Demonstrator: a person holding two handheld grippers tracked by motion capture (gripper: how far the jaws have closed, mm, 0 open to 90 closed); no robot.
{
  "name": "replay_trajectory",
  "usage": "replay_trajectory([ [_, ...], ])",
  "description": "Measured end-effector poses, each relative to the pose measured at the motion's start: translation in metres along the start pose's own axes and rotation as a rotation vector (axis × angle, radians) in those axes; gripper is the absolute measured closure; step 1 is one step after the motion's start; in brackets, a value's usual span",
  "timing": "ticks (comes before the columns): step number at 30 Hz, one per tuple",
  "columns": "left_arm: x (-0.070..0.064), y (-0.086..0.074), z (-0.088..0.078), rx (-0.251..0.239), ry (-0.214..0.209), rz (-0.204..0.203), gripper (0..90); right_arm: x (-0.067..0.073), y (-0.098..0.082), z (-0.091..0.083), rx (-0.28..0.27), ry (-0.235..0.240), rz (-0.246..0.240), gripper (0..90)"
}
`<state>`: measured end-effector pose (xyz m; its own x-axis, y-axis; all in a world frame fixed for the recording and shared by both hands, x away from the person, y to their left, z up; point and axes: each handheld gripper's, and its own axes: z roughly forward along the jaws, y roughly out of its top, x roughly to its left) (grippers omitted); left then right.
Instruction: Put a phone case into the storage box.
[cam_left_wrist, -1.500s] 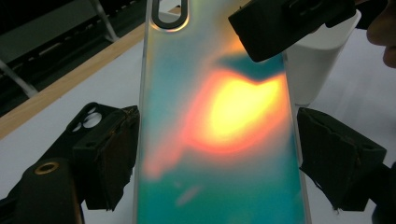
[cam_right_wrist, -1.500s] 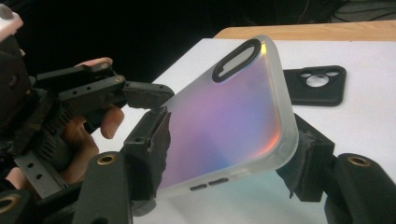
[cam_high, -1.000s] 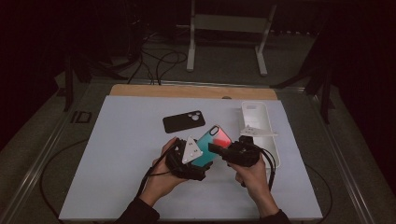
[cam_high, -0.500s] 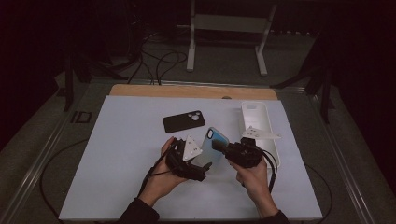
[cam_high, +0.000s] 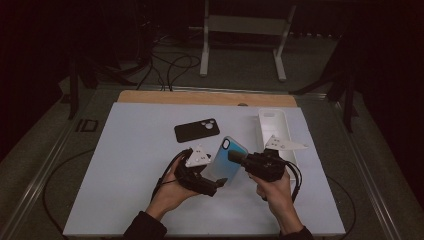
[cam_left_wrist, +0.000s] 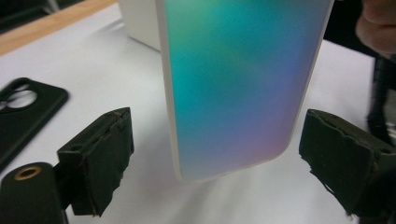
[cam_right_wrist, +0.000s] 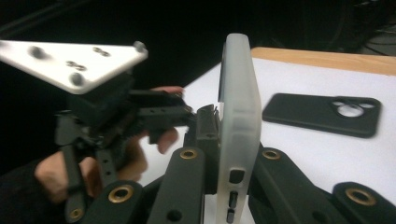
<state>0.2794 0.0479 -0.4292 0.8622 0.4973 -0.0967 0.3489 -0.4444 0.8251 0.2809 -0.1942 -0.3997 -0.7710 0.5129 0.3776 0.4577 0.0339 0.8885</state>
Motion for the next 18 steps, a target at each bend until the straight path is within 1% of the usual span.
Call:
replay_trajectory([
  [3,0.001,-0.0001,-0.0007,-0.011,-0.028,-0.015,13.1,0.0005,0.0012,-0.0029,-0.014,0.045,-0.004,86.5],
  [7,0.0006,-0.0002,-0.0009,-0.011,-0.078,-0.009,15.2,0.0005,0.0012,-0.0067,-0.035,0.119,-0.003,86.5],
  [8,0.0004,-0.0003,-0.0008,-0.01,-0.096,-0.007,16.0,0.0008,0.0011,-0.0075,-0.039,0.132,-0.001,86.5],
  [10,-0.0001,-0.0004,-0.0001,-0.005,-0.116,-0.005,16.8,0.0006,0.0009,-0.0089,-0.046,0.156,-0.001,86.5],
  [12,0.0,-0.0006,-0.0004,-0.01,-0.144,-0.007,19.0,0.0003,0.0009,-0.0095,-0.048,0.172,-0.005,86.5],
  [15,0.0008,-0.0002,-0.0013,-0.029,-0.19,-0.016,26.2,0.0003,0.0004,-0.0096,-0.049,0.185,-0.008,86.5],
  [17,0.0021,0.0002,-0.0023,-0.036,-0.205,-0.02,30.8,0.0001,0.0003,-0.0095,-0.05,0.188,-0.009,86.5],
  [18,0.0021,0.0002,-0.0023,-0.036,-0.205,-0.02,33.4,0.0001,0.0003,-0.0095,-0.05,0.188,-0.009,86.5],
])
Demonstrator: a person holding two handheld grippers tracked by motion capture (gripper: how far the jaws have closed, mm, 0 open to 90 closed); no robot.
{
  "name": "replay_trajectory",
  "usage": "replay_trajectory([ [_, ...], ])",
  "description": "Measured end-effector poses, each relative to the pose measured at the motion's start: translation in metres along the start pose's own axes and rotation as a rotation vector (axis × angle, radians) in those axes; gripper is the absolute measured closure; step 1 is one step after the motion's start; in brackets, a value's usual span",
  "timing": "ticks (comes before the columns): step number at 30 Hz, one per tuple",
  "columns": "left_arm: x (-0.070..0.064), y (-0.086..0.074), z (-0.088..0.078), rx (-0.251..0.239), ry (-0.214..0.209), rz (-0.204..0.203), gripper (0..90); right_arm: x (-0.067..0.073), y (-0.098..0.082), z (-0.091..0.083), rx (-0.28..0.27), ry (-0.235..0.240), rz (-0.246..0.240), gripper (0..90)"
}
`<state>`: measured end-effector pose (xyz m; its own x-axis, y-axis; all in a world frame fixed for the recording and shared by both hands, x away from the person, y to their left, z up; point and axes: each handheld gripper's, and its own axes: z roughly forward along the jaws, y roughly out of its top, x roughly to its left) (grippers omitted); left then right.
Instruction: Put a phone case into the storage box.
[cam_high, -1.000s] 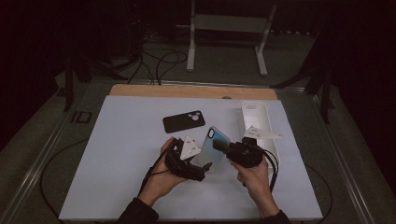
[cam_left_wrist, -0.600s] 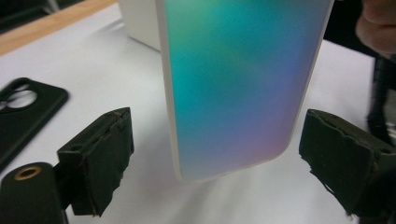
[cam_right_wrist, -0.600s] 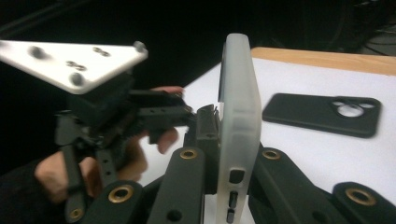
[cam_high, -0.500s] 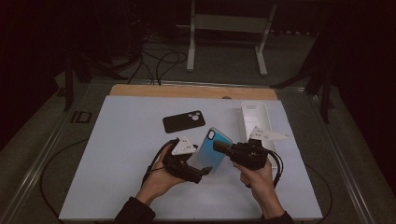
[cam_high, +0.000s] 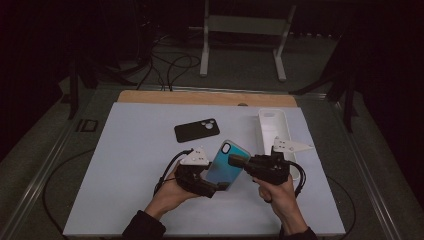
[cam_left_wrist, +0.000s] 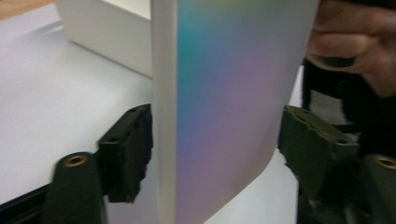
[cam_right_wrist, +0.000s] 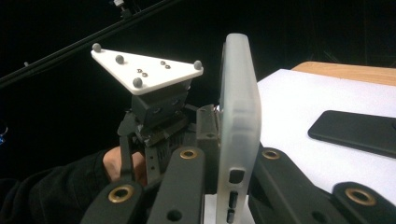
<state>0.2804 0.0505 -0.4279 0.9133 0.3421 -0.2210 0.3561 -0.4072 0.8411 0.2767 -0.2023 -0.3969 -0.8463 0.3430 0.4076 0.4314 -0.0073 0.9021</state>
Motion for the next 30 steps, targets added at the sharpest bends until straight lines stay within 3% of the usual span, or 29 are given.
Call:
replay_trajectory([
  [11,0.004,-0.004,-0.01,-0.058,-0.088,-0.006,58.0,-0.007,-0.001,-0.006,0.002,0.031,0.006,85.1],
  [19,-0.001,-0.006,-0.007,-0.035,-0.064,0.028,66.9,-0.005,0.0,-0.007,0.05,-0.014,-0.059,73.8],
  [30,-0.007,-0.003,-0.008,-0.053,-0.042,0.063,78.6,-0.003,0.0,-0.006,0.061,-0.056,-0.08,50.6],
])
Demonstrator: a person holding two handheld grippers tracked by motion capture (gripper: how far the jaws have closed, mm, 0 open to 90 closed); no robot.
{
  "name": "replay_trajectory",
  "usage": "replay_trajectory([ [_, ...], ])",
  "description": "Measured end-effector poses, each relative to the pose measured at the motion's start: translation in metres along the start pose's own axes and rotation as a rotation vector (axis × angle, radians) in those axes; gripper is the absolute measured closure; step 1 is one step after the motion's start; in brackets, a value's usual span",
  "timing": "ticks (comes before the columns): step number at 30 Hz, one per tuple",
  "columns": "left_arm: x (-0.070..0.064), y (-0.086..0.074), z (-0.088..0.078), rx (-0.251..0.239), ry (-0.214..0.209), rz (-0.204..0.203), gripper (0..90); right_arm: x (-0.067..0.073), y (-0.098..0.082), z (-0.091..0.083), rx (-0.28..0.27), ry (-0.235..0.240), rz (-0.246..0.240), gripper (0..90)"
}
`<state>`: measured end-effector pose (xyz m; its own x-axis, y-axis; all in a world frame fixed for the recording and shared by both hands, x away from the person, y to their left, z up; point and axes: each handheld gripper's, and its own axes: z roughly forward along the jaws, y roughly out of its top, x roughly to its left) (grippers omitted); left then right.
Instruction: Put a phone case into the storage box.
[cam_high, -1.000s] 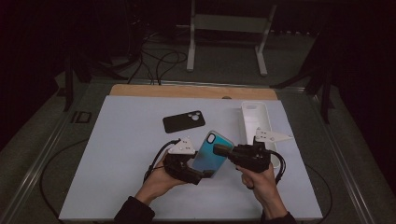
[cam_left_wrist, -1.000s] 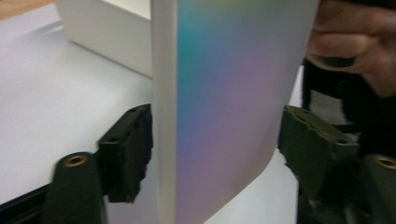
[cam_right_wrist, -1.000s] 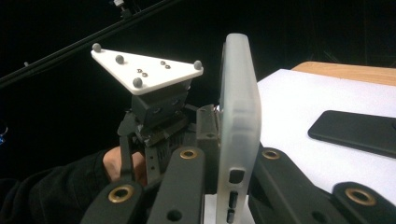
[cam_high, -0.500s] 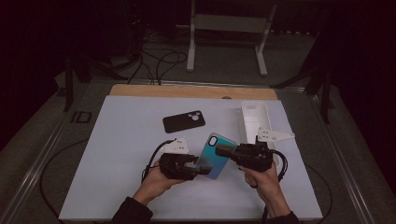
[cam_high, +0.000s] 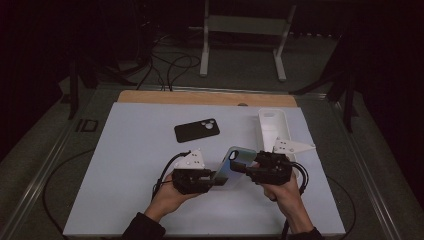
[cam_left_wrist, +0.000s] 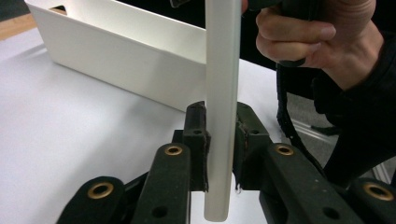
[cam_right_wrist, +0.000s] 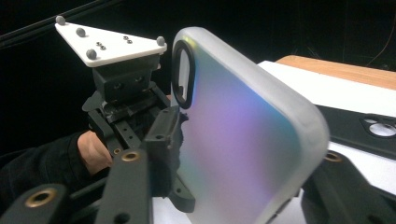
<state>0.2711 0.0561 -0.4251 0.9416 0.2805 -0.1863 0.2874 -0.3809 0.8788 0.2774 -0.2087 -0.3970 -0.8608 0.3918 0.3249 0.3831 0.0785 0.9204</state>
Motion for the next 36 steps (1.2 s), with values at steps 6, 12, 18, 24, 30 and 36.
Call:
replay_trajectory([
  [6,-0.004,0.001,0.001,0.006,0.034,0.027,80.2,0.003,0.001,0.003,0.015,-0.02,-0.009,39.8],
  [12,-0.006,0.002,-0.002,0.007,0.109,0.045,80.4,0.011,0.002,0.007,0.07,-0.133,-0.055,28.5],
  [18,-0.006,0.003,-0.003,0.008,0.208,0.044,80.5,0.017,0.004,0.008,0.084,-0.25,-0.068,15.2],
  [24,-0.007,0.003,-0.001,0.015,0.264,0.051,80.5,0.018,0.007,0.007,0.051,-0.277,-0.03,13.2],
  [30,-0.009,0.002,0.003,0.028,0.308,0.059,80.5,0.016,0.011,0.008,-0.008,-0.295,0.041,11.9],
  [36,-0.01,0.002,0.007,0.035,0.322,0.059,80.5,0.016,0.012,0.015,-0.026,-0.306,0.096,11.4],
])
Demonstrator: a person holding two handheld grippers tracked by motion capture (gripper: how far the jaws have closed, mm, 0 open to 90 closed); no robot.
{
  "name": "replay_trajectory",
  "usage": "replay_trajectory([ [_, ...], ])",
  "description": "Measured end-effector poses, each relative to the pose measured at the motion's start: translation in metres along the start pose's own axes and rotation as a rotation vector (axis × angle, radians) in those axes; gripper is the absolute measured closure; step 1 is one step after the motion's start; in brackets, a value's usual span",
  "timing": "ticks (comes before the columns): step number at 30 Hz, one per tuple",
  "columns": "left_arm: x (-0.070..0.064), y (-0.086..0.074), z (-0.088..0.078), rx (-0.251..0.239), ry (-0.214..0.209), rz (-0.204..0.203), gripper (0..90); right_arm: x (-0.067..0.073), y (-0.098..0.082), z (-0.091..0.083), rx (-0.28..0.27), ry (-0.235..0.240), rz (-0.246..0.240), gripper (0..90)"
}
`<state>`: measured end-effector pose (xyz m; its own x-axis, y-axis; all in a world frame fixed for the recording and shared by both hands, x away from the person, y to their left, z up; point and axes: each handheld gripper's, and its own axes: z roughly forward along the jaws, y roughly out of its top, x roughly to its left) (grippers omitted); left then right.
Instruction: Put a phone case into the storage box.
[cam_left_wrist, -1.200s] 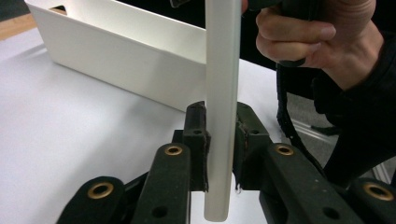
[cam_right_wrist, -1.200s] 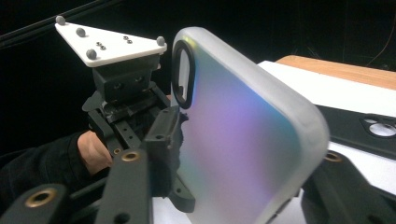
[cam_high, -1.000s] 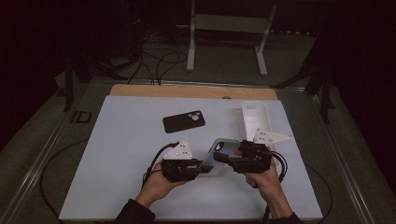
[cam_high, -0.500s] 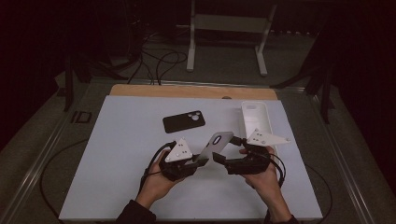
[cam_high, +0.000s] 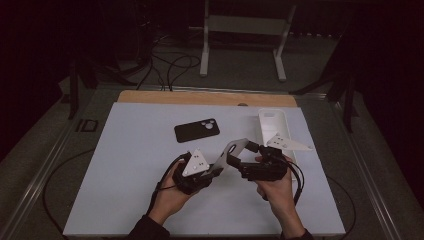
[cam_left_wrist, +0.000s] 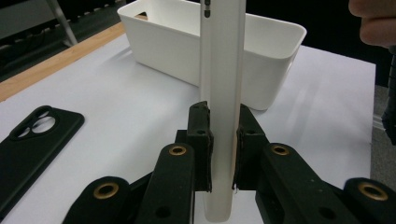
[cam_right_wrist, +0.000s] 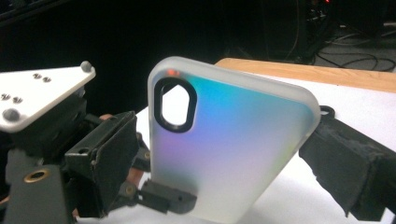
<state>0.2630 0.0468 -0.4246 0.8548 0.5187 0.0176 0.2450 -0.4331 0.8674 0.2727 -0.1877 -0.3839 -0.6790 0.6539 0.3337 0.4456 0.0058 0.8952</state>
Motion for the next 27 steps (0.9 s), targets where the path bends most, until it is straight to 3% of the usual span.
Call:
replay_trajectory([
  [15,-0.0046,-0.0021,0.0059,-0.002,-0.002,-0.029,80.5,0.0029,0.0007,0.0097,-0.047,-0.046,0.06,16.1],
  [24,-0.0048,-0.0016,0.0058,0.004,-0.005,-0.019,79.9,0.0077,0.0011,0.0088,-0.052,-0.059,0.025,16.8],
  [27,-0.0054,-0.0011,0.0052,-0.005,-0.011,-0.018,70.2,0.0094,0.0013,0.0092,-0.049,-0.056,0.009,16.8],
])
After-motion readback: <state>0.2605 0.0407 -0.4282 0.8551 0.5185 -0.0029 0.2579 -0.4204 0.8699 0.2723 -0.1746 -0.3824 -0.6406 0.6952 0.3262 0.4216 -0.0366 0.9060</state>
